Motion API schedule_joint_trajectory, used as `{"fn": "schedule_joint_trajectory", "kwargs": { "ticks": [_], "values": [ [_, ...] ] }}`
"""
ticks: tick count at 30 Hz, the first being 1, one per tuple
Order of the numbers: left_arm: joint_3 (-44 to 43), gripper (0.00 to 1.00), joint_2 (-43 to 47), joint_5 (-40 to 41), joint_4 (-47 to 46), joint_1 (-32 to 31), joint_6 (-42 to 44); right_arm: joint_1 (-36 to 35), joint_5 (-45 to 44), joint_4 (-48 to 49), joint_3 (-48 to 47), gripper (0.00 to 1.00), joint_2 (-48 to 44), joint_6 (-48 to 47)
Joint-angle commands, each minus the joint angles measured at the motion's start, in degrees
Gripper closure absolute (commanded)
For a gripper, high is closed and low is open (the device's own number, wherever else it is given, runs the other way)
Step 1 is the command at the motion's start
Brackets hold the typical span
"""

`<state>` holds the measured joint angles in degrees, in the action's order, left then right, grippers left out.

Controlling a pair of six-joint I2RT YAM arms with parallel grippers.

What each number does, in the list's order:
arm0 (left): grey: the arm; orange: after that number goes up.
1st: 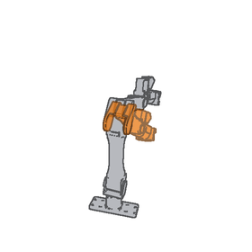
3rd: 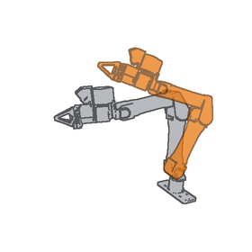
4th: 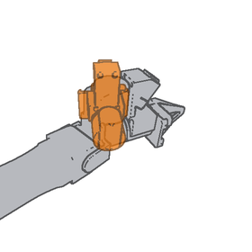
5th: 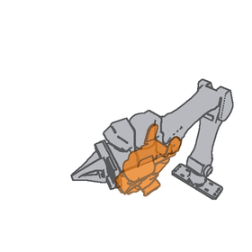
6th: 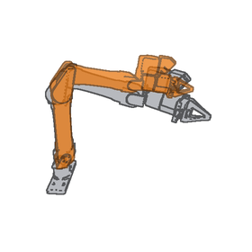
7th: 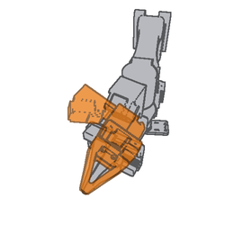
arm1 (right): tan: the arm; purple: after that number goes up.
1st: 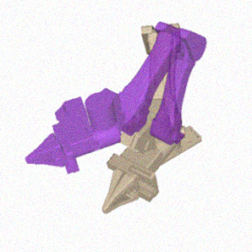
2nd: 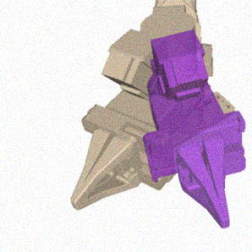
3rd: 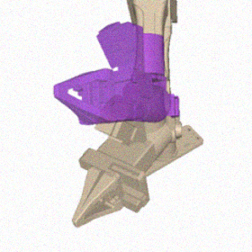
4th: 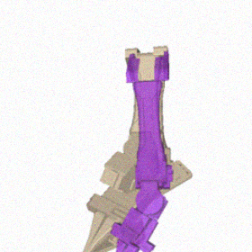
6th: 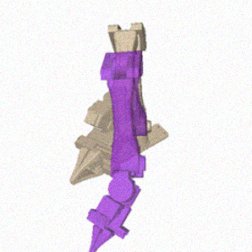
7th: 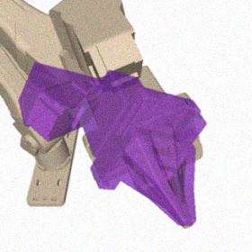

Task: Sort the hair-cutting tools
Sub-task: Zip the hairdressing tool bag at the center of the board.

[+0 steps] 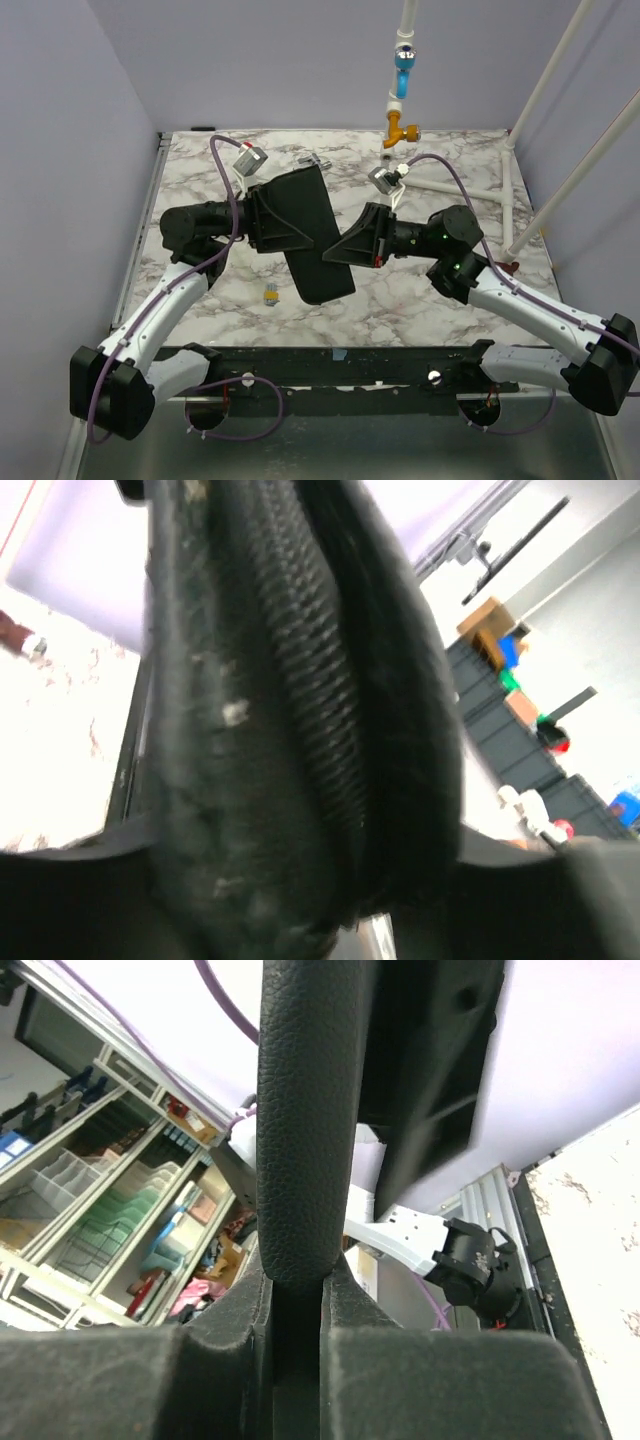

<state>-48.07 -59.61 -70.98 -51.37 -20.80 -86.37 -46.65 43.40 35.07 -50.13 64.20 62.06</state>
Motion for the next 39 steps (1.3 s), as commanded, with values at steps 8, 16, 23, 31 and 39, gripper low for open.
{"fn": "schedule_joint_trajectory", "kwargs": {
  "ticks": [8,16,23,31,39],
  "values": [
    [12.5,0.02,-2.3,16.2,-14.1,-0.9,0.1,-1.5,-18.5,-10.2,2.5,0.99,-3.9,-11.1],
    [18.0,0.02,2.7,17.5,-8.0,-0.9,5.8,-1.6,-24.0,-12.0,2.0,0.99,-3.7,-12.8],
    [19.9,0.25,6.9,18.4,-5.8,-0.9,8.1,-1.5,-27.2,-12.5,1.8,0.99,-3.9,-13.8],
    [21.6,0.51,8.8,19.1,-1.4,-2.9,12.0,-1.4,-29.8,-8.6,3.4,0.99,-3.6,-11.7],
    [23.8,0.77,8.4,19.7,-6.3,-4.5,10.7,-1.5,-29.3,-6.9,3.2,0.99,-2.1,-10.6]
  ]
}}
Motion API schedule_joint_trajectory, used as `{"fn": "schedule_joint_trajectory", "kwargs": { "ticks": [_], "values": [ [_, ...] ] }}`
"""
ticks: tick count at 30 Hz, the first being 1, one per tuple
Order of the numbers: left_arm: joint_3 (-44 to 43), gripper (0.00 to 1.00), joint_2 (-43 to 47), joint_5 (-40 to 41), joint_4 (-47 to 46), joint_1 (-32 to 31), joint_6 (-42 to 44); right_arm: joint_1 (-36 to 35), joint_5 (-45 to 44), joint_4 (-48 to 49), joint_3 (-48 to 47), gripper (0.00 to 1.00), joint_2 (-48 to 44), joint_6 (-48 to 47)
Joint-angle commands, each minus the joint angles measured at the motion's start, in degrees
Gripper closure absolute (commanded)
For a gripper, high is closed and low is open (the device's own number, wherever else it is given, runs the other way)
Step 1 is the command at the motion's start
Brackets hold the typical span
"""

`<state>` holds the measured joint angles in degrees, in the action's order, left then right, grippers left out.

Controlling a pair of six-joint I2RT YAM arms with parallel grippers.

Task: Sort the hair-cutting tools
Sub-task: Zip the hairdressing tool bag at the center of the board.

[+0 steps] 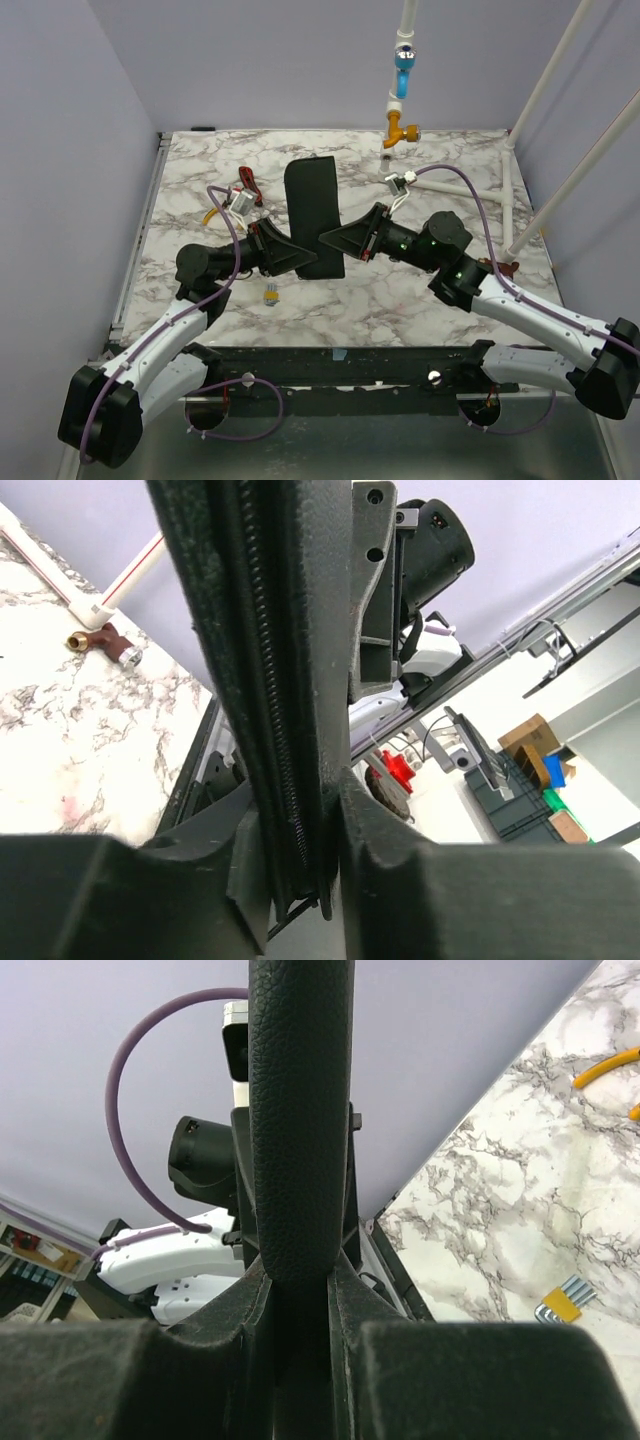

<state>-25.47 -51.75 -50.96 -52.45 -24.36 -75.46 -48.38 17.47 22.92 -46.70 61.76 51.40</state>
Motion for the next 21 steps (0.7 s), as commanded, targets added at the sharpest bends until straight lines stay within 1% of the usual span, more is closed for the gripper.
{"fn": "schedule_joint_trajectory", "kwargs": {
  "ticks": [1,3,6,8,9,12,15,16,18,19,20,21],
  "values": [
    [1.4,0.78,0.5,-0.5,-6.1,-1.0,-0.6,0.4,-3.2,5.2,-0.4,0.99,0.4,0.0],
    [1.7,0.77,0.4,-0.7,-8.0,-0.9,-1.5,0.4,-2.7,5.2,-0.6,0.99,0.6,-0.1],
    [2.2,0.63,-0.2,-1.0,-11.5,-0.9,-3.5,0.4,-1.5,5.3,-1.1,0.99,1.2,0.2],
    [2.5,0.60,-0.8,-1.4,-14.6,-1.0,-5.1,0.5,-1.1,5.7,-1.0,0.99,1.3,0.6],
    [2.7,0.62,-1.2,-1.5,-16.3,-1.0,-6.2,0.5,-0.8,5.8,-1.0,0.99,1.4,0.7],
    [3.2,0.78,-2.3,-1.9,-22.4,-1.0,-9.0,0.8,-0.1,6.2,-0.9,0.99,1.4,1.2],
    [3.0,0.95,-3.1,-2.5,-24.8,-1.0,-10.4,0.9,-0.1,6.2,-0.8,0.99,1.3,1.1],
    [3.1,0.99,-3.0,-2.5,-25.1,-1.0,-10.5,0.9,-0.3,6.0,-0.7,0.99,1.1,0.8],
    [3.0,1.00,-2.5,-2.2,-24.8,-0.9,-10.4,0.9,-0.6,4.9,-1.1,0.99,0.5,-0.1],
    [2.6,1.00,-2.1,-2.0,-23.8,-1.0,-10.0,1.0,-0.7,3.5,-1.5,0.96,0.2,-0.9],
    [2.1,1.00,-1.6,-1.7,-22.6,-0.9,-9.2,0.9,-0.8,2.0,-2.2,0.83,-0.2,-2.2],
    [1.4,1.00,-0.9,-1.4,-20.6,-0.7,-8.3,0.9,-0.9,-0.4,-2.9,0.65,-0.9,-4.2]
  ]
}}
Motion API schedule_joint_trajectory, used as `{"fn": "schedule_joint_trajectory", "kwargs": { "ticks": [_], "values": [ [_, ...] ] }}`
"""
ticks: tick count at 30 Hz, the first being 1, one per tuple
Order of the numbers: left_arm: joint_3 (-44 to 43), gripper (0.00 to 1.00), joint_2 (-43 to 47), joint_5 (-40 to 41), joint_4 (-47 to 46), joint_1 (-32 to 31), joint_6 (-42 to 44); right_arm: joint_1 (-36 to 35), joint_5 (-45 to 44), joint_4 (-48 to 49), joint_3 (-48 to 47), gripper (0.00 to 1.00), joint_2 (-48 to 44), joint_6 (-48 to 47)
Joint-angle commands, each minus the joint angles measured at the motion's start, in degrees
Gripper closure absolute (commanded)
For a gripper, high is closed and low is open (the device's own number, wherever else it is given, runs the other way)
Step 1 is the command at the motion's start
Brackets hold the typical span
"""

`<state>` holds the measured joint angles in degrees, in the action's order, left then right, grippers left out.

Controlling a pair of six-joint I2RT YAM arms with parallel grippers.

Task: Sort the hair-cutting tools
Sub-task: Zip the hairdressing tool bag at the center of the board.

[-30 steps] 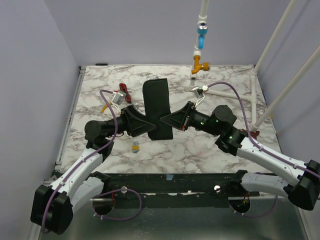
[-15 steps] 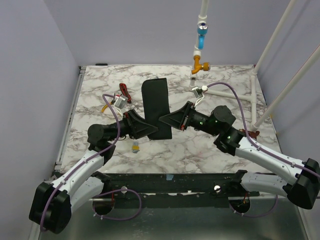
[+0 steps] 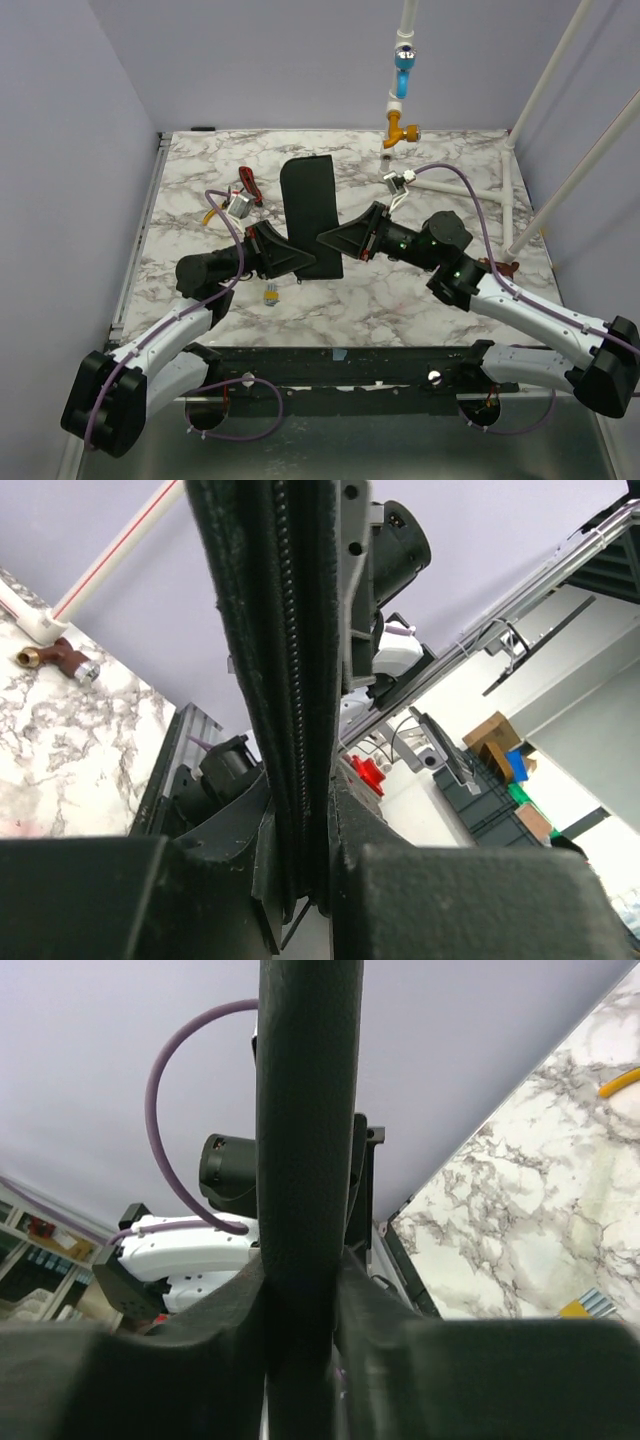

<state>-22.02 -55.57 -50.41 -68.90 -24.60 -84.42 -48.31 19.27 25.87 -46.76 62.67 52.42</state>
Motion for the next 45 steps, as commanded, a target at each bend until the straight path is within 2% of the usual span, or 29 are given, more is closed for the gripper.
{"fn": "schedule_joint_trajectory", "kwargs": {
  "ticks": [1,2,4,7,10,13,15,20,23,27,36,40,45],
  "values": [
    [-2.9,1.00,4.0,-1.5,-1.6,-0.3,2.2,0.8,-3.1,-5.5,-3.4,0.53,-2.5,-7.0],
    [-3.7,1.00,5.2,-0.6,1.2,0.0,3.8,0.9,-4.3,-8.5,-4.0,0.43,-3.6,-9.4],
    [-6.3,1.00,8.7,2.2,11.0,0.4,10.2,0.9,-6.1,-13.6,-5.2,0.36,-5.6,-14.1],
    [-12.5,1.00,14.3,10.9,30.3,0.3,22.6,0.8,-8.9,-20.1,-6.0,0.33,-8.8,-21.0],
    [-16.6,1.00,16.4,18.3,35.5,0.2,29.8,0.8,-9.0,-23.1,-6.1,0.33,-10.3,-25.5],
    [-19.5,1.00,16.0,24.1,34.6,-0.5,32.5,0.2,-7.2,-23.2,-5.7,0.35,-10.0,-28.8],
    [-20.5,1.00,15.4,27.7,32.2,-2.4,35.3,-1.6,-9.5,-21.9,-5.1,0.36,-9.5,-30.8],
    [-20.0,1.00,14.4,39.7,24.4,-13.0,49.1,-13.1,-25.2,-16.0,-5.4,0.37,-7.4,-38.3],
    [-20.0,1.00,12.5,43.3,21.0,-16.8,52.7,-19.5,-32.7,-7.9,-4.5,0.38,-5.6,-42.4],
    [-20.9,1.00,10.9,47.4,20.6,-20.5,56.0,-23.6,-38.0,0.9,-3.1,0.40,-3.2,-46.6],
    [-21.2,1.00,10.6,53.7,21.8,-22.7,55.2,-24.9,-44.1,11.8,-1.0,0.46,-1.2,-50.3],
    [-20.9,1.00,10.3,53.7,21.9,-22.8,53.5,-25.0,-42.6,14.7,-0.8,0.51,-0.8,-50.9],
    [-20.4,1.00,9.8,53.3,21.7,-22.9,52.7,-24.9,-39.7,13.3,-2.6,0.52,0.6,-50.3]
  ]
}}
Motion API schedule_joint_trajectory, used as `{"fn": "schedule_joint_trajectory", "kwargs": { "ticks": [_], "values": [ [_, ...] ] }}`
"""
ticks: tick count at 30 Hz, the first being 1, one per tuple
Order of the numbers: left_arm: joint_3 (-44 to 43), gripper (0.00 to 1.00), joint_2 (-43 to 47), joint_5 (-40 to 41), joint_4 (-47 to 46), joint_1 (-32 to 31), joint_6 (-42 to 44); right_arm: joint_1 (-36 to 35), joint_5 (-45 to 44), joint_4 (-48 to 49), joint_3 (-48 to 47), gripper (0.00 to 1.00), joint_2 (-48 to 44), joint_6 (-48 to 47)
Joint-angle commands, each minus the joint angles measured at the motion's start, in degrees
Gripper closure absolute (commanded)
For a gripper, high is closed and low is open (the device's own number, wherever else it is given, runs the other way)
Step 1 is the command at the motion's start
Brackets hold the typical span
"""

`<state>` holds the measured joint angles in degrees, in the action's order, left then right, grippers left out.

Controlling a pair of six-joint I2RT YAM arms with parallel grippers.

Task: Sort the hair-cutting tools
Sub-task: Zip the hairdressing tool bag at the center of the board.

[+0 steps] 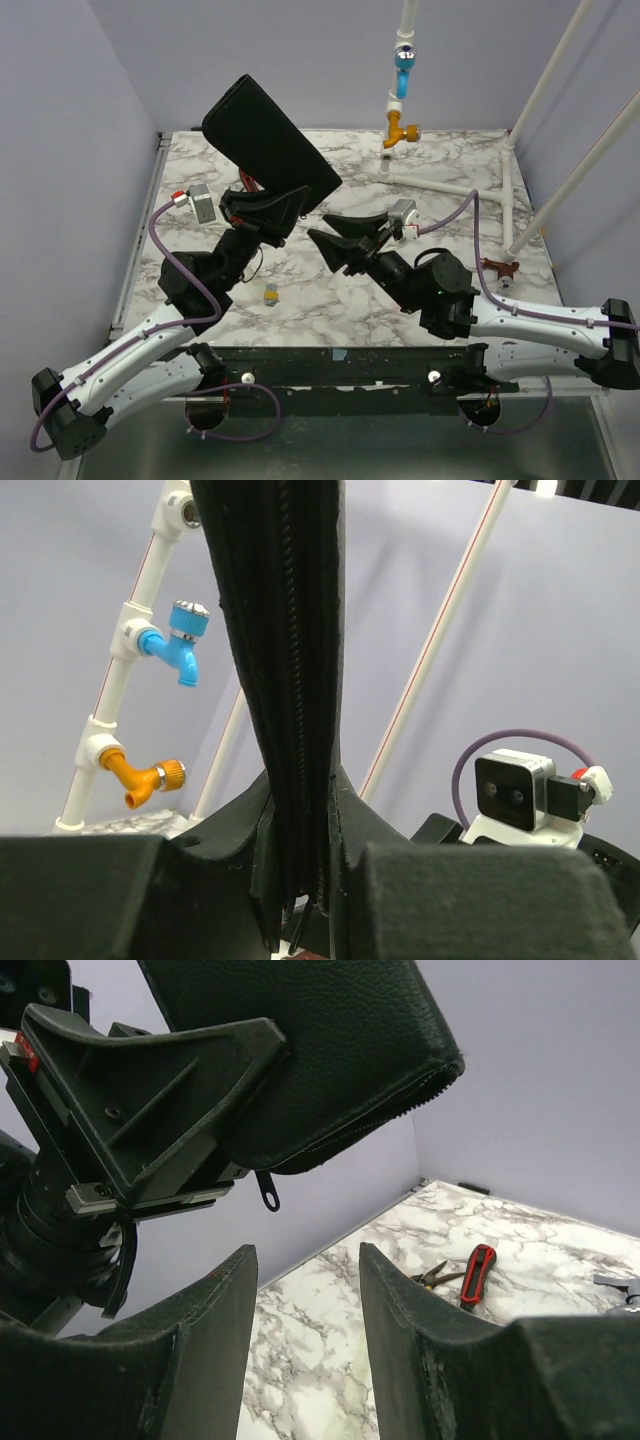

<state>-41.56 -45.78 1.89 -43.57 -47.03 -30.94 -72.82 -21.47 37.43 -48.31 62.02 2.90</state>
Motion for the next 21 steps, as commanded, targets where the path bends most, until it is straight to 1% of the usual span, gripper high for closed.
{"fn": "schedule_joint_trajectory", "kwargs": {
  "ticks": [1,14,21],
  "values": [
    [-0.7,1.00,0.1,0.9,-3.6,-0.4,-0.9,-0.5,1.1,1.4,-1.4,0.52,1.6,-0.4],
    [0.8,1.00,0.3,-0.3,-4.0,-0.6,-1.7,-0.5,3.7,2.7,-4.3,0.57,3.8,1.2],
    [1.1,1.00,0.9,-0.3,-3.9,-0.5,-1.3,-0.5,4.1,2.5,-5.4,0.61,4.6,1.5]
  ]
}}
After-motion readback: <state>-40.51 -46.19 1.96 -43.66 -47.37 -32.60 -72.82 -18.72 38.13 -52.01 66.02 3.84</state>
